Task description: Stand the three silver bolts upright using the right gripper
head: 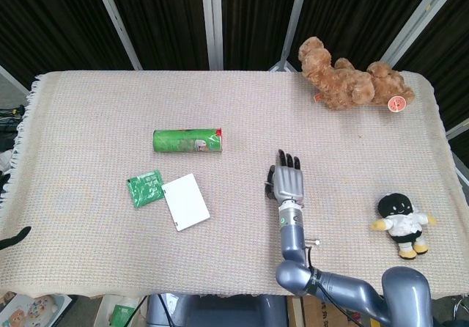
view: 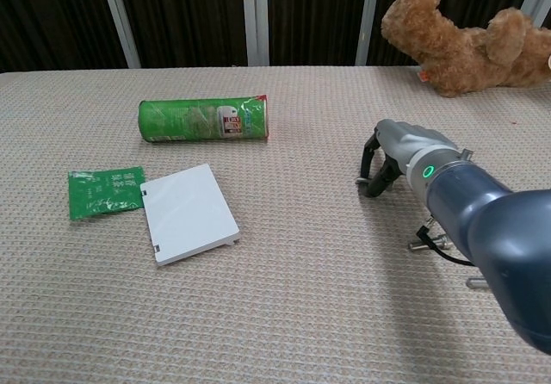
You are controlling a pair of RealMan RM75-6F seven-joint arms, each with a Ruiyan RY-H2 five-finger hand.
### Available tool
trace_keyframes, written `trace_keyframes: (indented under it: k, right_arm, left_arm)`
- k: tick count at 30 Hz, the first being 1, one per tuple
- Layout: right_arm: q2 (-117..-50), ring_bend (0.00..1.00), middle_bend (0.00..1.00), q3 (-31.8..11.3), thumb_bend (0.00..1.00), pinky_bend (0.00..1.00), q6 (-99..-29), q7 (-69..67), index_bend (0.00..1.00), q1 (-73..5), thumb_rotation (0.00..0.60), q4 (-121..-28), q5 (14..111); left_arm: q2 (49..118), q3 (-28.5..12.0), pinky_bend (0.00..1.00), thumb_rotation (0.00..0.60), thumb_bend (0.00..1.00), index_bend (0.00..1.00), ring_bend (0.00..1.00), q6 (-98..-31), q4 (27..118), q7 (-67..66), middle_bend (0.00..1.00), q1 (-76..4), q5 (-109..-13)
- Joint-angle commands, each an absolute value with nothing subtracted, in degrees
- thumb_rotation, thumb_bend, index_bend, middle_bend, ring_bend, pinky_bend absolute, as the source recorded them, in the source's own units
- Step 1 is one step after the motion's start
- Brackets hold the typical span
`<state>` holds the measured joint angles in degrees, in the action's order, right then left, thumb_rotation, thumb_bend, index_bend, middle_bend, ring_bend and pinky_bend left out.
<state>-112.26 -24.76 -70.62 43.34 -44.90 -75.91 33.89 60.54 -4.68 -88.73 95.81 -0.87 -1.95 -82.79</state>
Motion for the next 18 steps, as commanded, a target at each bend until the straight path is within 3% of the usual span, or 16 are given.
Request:
trace_keyframes:
  k: [1,18]
  right_arm:
    - [-112.25,0.01,0.0,-24.83,0.39,0.0,-70.6,43.03,0.61,-44.9,0.6,-76.07,34.04]
    - [-110.47,0.01,0.0,-27.12,0.39,0.0,-70.14,39.79,0.61,-44.62,0.6,-80.53,33.68]
  left_arm:
    - [60.53,-4.68,0.14,0.6,0.24,0.06,0.0,-88.74,95.81,-0.85,0.03,-1.94,-82.79]
    - [60.56,-4.65,0.14,0.6,0.24,0.06,0.0,-88.77,95.63,-1.04,0.03,-1.95,-82.83]
